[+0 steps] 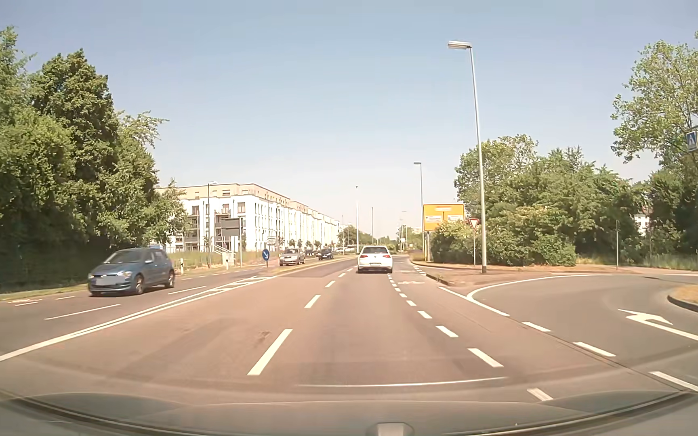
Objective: Follow the waypoints while adhering to traffic rules and regulations
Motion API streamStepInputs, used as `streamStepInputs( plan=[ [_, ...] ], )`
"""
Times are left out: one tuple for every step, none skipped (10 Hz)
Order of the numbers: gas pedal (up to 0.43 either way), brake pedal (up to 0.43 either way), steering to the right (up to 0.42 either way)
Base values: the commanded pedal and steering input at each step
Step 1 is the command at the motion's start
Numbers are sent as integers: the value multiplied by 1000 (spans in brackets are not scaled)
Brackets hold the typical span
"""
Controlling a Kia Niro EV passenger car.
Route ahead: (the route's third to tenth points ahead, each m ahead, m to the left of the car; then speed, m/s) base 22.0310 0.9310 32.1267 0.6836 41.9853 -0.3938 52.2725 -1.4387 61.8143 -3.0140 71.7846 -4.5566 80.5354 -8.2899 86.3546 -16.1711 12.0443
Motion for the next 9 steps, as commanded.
streamStepInputs(
  plan=[
    [79,0,7],
    [87,0,7],
    [87,0,7],
    [87,0,8],
    [79,0,9],
    [79,0,11],
    [67,0,12],
    [47,0,14],
    [47,0,14]
  ],
)
